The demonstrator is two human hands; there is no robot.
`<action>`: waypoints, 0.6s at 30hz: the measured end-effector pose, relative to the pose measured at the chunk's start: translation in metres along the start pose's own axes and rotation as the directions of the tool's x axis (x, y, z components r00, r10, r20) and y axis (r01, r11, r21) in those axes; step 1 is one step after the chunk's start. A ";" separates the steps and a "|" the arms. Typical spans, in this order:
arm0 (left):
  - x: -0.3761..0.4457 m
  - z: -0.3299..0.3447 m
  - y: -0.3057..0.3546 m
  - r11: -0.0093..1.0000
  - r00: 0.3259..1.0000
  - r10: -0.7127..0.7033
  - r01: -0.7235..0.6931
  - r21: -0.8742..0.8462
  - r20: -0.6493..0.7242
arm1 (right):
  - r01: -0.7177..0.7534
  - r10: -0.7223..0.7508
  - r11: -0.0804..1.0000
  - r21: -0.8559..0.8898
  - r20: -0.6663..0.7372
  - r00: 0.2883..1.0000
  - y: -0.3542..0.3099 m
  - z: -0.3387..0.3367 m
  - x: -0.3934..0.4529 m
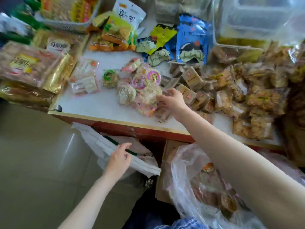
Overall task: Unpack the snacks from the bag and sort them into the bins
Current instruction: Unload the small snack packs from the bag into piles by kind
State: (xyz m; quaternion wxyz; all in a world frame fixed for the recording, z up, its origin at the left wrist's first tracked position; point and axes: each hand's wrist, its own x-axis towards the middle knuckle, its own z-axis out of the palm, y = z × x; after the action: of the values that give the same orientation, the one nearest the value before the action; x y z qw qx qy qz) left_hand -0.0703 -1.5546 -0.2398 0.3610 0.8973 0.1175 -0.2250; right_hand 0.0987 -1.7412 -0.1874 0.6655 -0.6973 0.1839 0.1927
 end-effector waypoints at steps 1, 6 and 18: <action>0.002 -0.007 -0.005 1.000 1.000 -0.010 0.010 -0.002 -0.007 | 0.011 -0.009 0.998 0.054 -0.033 0.999 -0.014 0.015 0.019; 0.016 -0.034 -0.024 1.000 0.998 -0.014 0.015 0.013 -0.063 | 0.065 -0.087 0.991 -0.116 -0.193 0.977 -0.059 0.070 0.087; 0.039 -0.042 -0.008 0.994 0.994 0.104 -0.104 0.039 0.012 | 0.330 -0.320 0.547 -0.769 0.172 0.932 -0.045 0.036 0.053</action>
State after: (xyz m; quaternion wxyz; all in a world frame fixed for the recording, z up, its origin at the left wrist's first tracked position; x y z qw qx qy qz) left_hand -0.0258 -1.5171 -0.2368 0.3548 0.9082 0.0641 -0.2127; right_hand 0.1658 -1.7033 -0.1774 0.3163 -0.9380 -0.0554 0.1310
